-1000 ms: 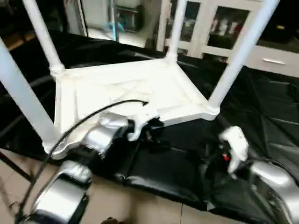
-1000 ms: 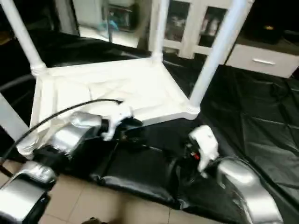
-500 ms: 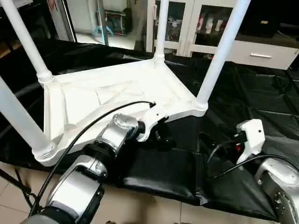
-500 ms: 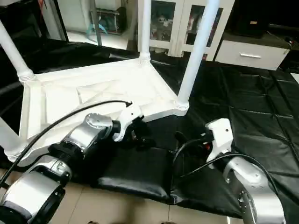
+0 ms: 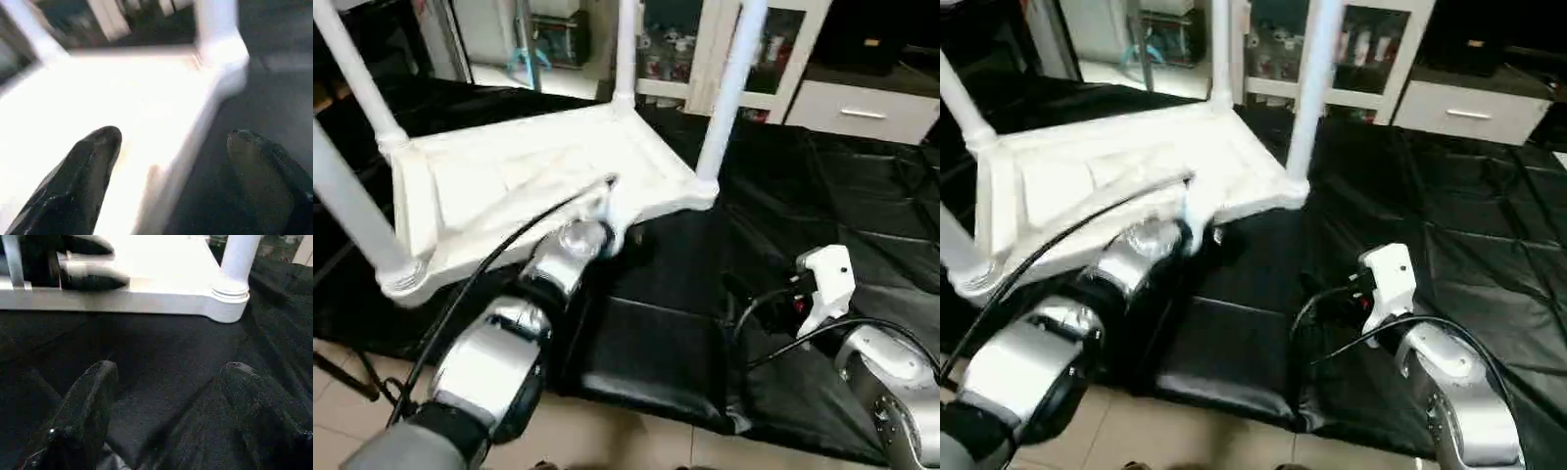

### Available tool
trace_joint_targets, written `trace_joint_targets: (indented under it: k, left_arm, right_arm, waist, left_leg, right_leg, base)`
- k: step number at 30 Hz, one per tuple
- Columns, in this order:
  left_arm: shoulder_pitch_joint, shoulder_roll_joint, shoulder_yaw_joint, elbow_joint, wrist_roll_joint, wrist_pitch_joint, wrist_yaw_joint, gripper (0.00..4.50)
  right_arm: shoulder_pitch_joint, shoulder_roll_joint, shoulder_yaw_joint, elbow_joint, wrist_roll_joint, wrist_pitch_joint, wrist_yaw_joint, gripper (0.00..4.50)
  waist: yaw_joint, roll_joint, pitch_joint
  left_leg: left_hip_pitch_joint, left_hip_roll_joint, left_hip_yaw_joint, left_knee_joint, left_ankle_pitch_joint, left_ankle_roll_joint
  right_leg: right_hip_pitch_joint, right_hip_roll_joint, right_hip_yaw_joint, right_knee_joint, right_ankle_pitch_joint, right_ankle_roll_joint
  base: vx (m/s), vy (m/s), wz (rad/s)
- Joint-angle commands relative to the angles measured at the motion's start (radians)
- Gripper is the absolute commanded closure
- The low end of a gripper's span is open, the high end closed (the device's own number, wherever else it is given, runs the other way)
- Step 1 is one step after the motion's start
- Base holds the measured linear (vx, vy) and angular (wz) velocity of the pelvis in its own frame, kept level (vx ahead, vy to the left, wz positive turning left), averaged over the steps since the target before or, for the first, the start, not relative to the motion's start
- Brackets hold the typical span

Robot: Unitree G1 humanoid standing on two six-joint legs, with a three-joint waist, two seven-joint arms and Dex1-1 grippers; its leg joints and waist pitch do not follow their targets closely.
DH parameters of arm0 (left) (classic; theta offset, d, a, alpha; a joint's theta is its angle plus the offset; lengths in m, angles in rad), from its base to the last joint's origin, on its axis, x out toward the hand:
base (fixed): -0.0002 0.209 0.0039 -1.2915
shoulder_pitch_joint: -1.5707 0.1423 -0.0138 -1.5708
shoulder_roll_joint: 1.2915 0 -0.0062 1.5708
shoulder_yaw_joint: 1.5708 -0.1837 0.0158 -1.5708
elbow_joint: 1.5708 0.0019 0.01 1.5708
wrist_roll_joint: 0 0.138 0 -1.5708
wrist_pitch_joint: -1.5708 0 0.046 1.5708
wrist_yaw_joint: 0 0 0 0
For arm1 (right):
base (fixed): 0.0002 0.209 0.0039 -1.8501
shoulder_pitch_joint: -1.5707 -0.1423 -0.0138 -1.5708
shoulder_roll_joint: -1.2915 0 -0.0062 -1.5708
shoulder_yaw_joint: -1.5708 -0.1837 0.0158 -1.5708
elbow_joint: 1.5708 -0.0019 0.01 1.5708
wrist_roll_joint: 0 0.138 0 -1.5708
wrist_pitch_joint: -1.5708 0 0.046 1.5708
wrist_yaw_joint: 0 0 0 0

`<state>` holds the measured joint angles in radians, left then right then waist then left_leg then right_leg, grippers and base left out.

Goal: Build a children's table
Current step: Rotate table base

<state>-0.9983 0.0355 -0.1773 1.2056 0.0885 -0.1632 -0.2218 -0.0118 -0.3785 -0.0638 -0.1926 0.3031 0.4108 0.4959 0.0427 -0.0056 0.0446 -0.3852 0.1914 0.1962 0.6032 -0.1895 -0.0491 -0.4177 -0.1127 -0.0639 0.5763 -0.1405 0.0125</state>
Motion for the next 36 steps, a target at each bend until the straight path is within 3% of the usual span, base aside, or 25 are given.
trace_joint_targets:
  k: [1, 2, 5, 8, 10, 11, 13, 14, 15, 17, 18, 19, 20, 21, 22, 23, 24, 27, 29, 31, 34, 36]
  left_arm:
    - [-0.011, -0.015, 0.017, 0.017, -0.021, -0.017, 0.021, 0.49]
    - [-0.025, -0.039, 0.07, 0.017, -0.069, -0.049, 0.037, 0.49]
    - [-0.025, -0.063, 0.112, -0.02, -0.124, -0.088, -0.029, 0.49]
    - [-0.001, -0.058, 0.117, -0.061, -0.141, -0.103, -0.088, 0.49]
    - [0.097, -0.013, 0.083, -0.208, -0.145, -0.095, -0.187, 0.49]
    - [0.097, -0.013, 0.083, -0.208, -0.145, -0.095, -0.187, 0.49]
    - [0.14, 0.008, 0.07, -0.273, -0.145, -0.092, -0.217, 0.49]
    - [0.272, 0.06, 0.064, -0.478, -0.184, -0.029, -0.268, 0.49]
    - [0.278, 0.062, 0.064, -0.487, -0.186, -0.026, -0.269, 0.49]
    - [0.42, 0.116, 0.074, -0.705, -0.236, 0.049, -0.3, 0.49]
    - [0.42, 0.116, 0.074, -0.705, -0.236, 0.049, -0.3, 0.49]
    - [0.492, 0.133, 0.095, -0.813, -0.276, 0.09, -0.31, 0.2]
    - [0.492, 0.133, 0.095, -0.813, -0.276, 0.09, -0.31, 0.14]
    - [0.664, 0.171, 0.154, -1.044, -0.397, 0.156, -0.329, 0.14]
    - [0.728, 0.185, 0.177, -1.125, -0.441, 0.179, -0.338, 0.08]
    - [0.744, 0.189, 0.184, -1.139, -0.448, 0.179, -0.341, 0.03]
    - [0.774, 0.197, 0.198, -1.166, -0.461, 0.178, -0.346, 0.03]
    - [0.839, 0.201, 0.29, -1.175, -0.445, 0.095, -0.305, 0.03]
    - [0.879, 0.219, 0.322, -1.193, -0.481, 0.119, -0.321, 0.03]
    - [0.95, 0.273, 0.354, -1.255, -0.58, 0.233, -0.387, 0.03]
    - [1.005, 0.354, 0.424, -1.326, -0.699, 0.354, -0.452, 0.03]
    - [1.026, 0.399, 0.453, -1.327, -0.705, 0.359, -0.471, 0.03]
  right_arm:
    - [-0.01, -0.002, 0.003, 0.001, -0.006, -0.008, -0.01, 0.86]
    - [-0.013, 0.002, 0.006, 0.004, -0.011, -0.011, -0.015, 0.86]
    - [-0.013, 0.016, 0.014, 0.0, -0.012, -0.015, -0.014, 0.86]
    - [-0.014, 0.022, 0.021, 0.003, -0.016, -0.019, -0.013, 0.86]
    - [-0.017, 0.039, 0.032, 0.008, -0.016, -0.026, -0.013, 0.86]
    - [-0.017, 0.039, 0.032, 0.008, -0.016, -0.026, -0.013, 0.86]
    - [-0.019, 0.045, 0.036, 0.01, -0.013, -0.028, -0.014, 0.86]
    - [-0.022, 0.058, 0.047, 0.008, -0.008, -0.032, -0.015, 0.86]
    - [-0.022, 0.059, 0.048, 0.008, -0.008, -0.032, -0.015, 0.86]
    - [-0.022, 0.072, 0.057, 0.004, -0.004, -0.037, -0.017, 0.86]
    - [-0.022, 0.072, 0.057, 0.004, -0.004, -0.037, -0.017, 0.86]
    - [-0.023, 0.081, 0.059, 0.002, 0.002, -0.038, -0.018, 0.86]
    - [-0.023, 0.081, 0.059, 0.002, 0.002, -0.038, -0.018, 0.86]
    - [-0.023, 0.106, 0.069, 0.005, 0.012, -0.044, -0.018, 0.86]
    - [-0.022, 0.116, 0.074, 0.008, 0.014, -0.047, -0.016, 0.86]
    - [-0.022, 0.118, 0.076, 0.01, 0.013, -0.048, -0.015, 0.86]
    - [-0.022, 0.121, 0.081, 0.013, 0.011, -0.051, -0.014, 0.86]
    - [-0.026, 0.127, 0.096, 0.023, 0.003, -0.055, -0.012, 0.86]
    - [-0.029, 0.129, 0.1, 0.025, 0.004, -0.054, -0.008, 0.86]
    - [-0.033, 0.128, 0.105, 0.028, 0.003, -0.055, 0.0, 0.86]
    - [-0.037, 0.127, 0.106, 0.033, 0.004, -0.059, 0.011, 0.86]
    - [-0.038, 0.129, 0.105, 0.035, 0.003, -0.06, 0.013, 0.86]
  waist:
    - [0.005, -0.017, -0.072]
    - [0.005, -0.016, -0.071]
    - [0.016, -0.022, -0.071]
    - [0.019, -0.022, -0.068]
    - [0.016, -0.027, -0.062]
    - [0.017, -0.025, -0.064]
    - [0.011, -0.019, -0.065]
    - [0.014, -0.016, -0.066]
    - [0.013, -0.014, -0.065]
    - [0.008, -0.008, -0.071]
    - [0.007, -0.006, -0.067]
    - [0.011, -0.009, -0.065]
    - [0.014, -0.008, -0.066]
    - [0.022, -0.015, -0.063]
    - [0.012, -0.013, -0.053]
    - [0.01, -0.012, -0.054]
    - [0.011, -0.008, -0.054]
    - [0.015, -0.01, -0.048]
    - [0.013, -0.013, -0.047]
    - [0.012, -0.013, -0.046]
    - [0.007, -0.011, -0.047]
    - [0.005, -0.009, -0.046]
  left_leg:
    - [0.016, 0.028, -0.014, -0.068, -0.185, 0.101]
    - [0.014, 0.028, -0.015, -0.069, -0.182, 0.102]
    - [0.013, 0.027, -0.013, -0.068, -0.179, 0.109]
    - [0.013, 0.029, -0.014, -0.071, -0.2, 0.101]
    - [0.007, 0.03, -0.015, -0.077, -0.218, 0.097]
    - [0.008, 0.033, -0.017, -0.078, -0.218, 0.093]
    - [0.013, 0.032, -0.014, -0.076, -0.22, 0.087]
    - [0.019, 0.031, -0.012, -0.075, -0.225, 0.084]
    - [0.01, 0.041, -0.02, -0.084, -0.212, 0.078]
    - [0.02, 0.044, -0.015, -0.079, -0.193, 0.072]
    - [0.018, 0.041, -0.013, -0.08, -0.197, 0.074]
    - [0.022, 0.037, -0.01, -0.081, -0.226, 0.065]
    - [0.025, 0.044, -0.012, -0.082, -0.236, 0.053]
    - [0.023, 0.048, -0.015, -0.086, -0.259, 0.035]
    - [0.013, 0.051, -0.015, -0.098, -0.29, 0.024]
    - [0.024, 0.045, -0.011, -0.097, -0.334, 0.007]
    - [0.026, 0.042, -0.013, -0.097, -0.353, -0.008]
    - [0.035, 0.039, -0.013, -0.099, -0.407, -0.033]
    - [0.027, 0.037, -0.019, -0.104, -0.427, -0.047]
    - [0.022, 0.036, -0.023, -0.108, -0.432, -0.051]
    - [0.029, 0.034, -0.023, -0.107, -0.456, -0.063]
    - [0.027, 0.034, -0.025, -0.11, -0.46, -0.064]
  right_leg:
    - [0.052, -0.027, 0.023, -0.058, -0.2, -0.203]
    - [0.053, -0.028, 0.024, -0.057, -0.198, -0.205]
    - [0.053, -0.033, 0.023, -0.058, -0.209, -0.208]
    - [0.053, -0.033, 0.023, -0.061, -0.242, -0.193]
    - [0.053, -0.035, 0.024, -0.065, -0.28, -0.189]
    - [0.055, -0.037, 0.023, -0.061, -0.284, -0.189]
    - [0.047, -0.029, 0.026, -0.061, -0.276, -0.185]
    - [0.045, -0.029, 0.026, -0.062, -0.275, -0.184]
    - [0.057, -0.037, 0.027, -0.052, -0.243, -0.204]
    - [0.046, -0.027, 0.028, -0.041, -0.182, -0.221]
    - [0.043, -0.024, 0.028, -0.045, -0.181, -0.222]
    - [0.041, -0.021, 0.028, -0.051, -0.219, -0.209]
    - [0.043, -0.028, 0.03, -0.046, -0.22, -0.213]
    - [0.044, -0.034, 0.029, -0.04, -0.252, -0.21]
    - [0.041, -0.032, 0.031, -0.052, -0.295, -0.195]
    - [0.03, -0.021, 0.031, -0.059, -0.335, -0.172]
    - [0.028, -0.018, 0.033, -0.06, -0.348, -0.152]
    - [0.02, -0.017, 0.035, -0.072, -0.396, -0.112]
    - [0.025, -0.02, 0.035, -0.075, -0.437, -0.077]
    - [0.024, -0.021, 0.036, -0.07, -0.455, -0.069]
    - [0.016, -0.016, 0.039, -0.07, -0.464, -0.067]
    - [0.016, -0.012, 0.039, -0.069, -0.438, -0.073]
  base:
    - [0.0, 0.0, 0.0]
    - [0.0, 0.0, 0.0]
    - [0.0, 0.0, 0.0]
    - [0.0, 0.0, 0.0]
    - [0.0, 0.0, 0.0]
    - [0.0, 0.0, 0.0]
    - [0.0, 0.0, 0.0]
    - [0.0, 0.0, 0.0]
    - [0.0, 0.0, 0.0]
    - [0.0, 0.0, 0.0]
    - [0.0, 0.0, 0.0]
    - [0.0, 0.0, 0.0]
    - [0.0, 0.0, 0.0]
    - [0.0, 0.0, 0.0]
    - [0.0, 0.0, 0.0]
    - [0.0, 0.0, 0.0]
    - [0.0, 0.0, 0.0]
    - [0.0, 0.0, 0.0]
    - [0.0, 0.0, 0.0]
    - [0.0, 0.0, 0.0]
    - [0.0, 0.0, 0.0]
    - [0.0, 0.0, 0.0]
